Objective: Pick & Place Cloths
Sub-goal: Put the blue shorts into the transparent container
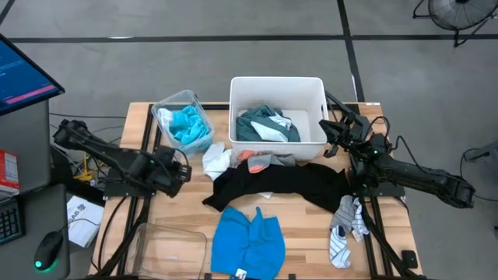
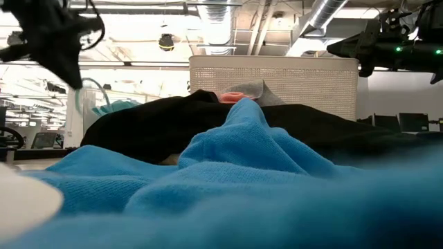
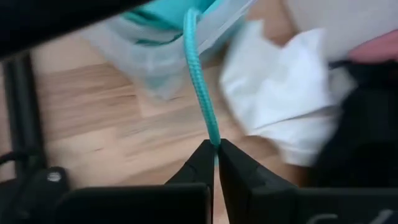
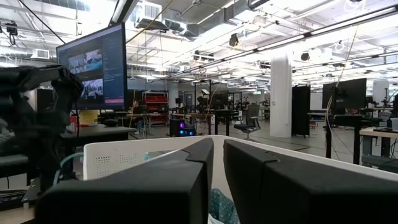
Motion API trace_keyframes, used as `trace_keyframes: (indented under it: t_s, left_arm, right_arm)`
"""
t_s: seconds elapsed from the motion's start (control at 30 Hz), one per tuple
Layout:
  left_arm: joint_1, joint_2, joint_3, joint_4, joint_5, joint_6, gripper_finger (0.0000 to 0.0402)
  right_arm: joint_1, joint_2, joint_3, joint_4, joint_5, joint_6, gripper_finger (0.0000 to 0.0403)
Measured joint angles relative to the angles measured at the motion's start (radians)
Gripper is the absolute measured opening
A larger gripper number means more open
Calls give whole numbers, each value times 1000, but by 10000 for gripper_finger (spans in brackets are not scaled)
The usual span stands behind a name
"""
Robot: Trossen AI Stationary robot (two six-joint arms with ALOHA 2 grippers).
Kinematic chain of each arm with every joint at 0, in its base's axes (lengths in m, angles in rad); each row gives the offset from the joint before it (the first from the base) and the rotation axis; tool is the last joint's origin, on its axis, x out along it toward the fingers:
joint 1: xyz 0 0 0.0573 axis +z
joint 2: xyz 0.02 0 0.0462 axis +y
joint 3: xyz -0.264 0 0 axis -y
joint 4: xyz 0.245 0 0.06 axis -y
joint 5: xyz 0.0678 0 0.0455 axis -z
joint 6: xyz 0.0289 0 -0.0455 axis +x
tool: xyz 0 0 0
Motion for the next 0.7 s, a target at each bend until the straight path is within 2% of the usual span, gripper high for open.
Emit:
trace_keyframes:
  t_s: [0.13, 0.3, 0.43, 0.57, 0.7]
  left_arm:
    - [0, -50, 57, 2, -65, 2, 0]
    - [24, -91, 100, 7, -289, 3, 0]
    - [108, -108, 106, 8, -419, 34, 0]
    - [242, -110, 106, 15, -429, 109, 0]
    - [396, -110, 106, 75, -331, 275, 0]
  right_arm:
    - [0, 0, 0, 0, 0, 0, 37]
    - [0, 0, 0, 0, 0, 0, 37]
    - [0, 0, 0, 0, 0, 0, 37]
    - [0, 0, 0, 0, 0, 0, 37]
    - [0, 0, 0, 0, 0, 0, 37]
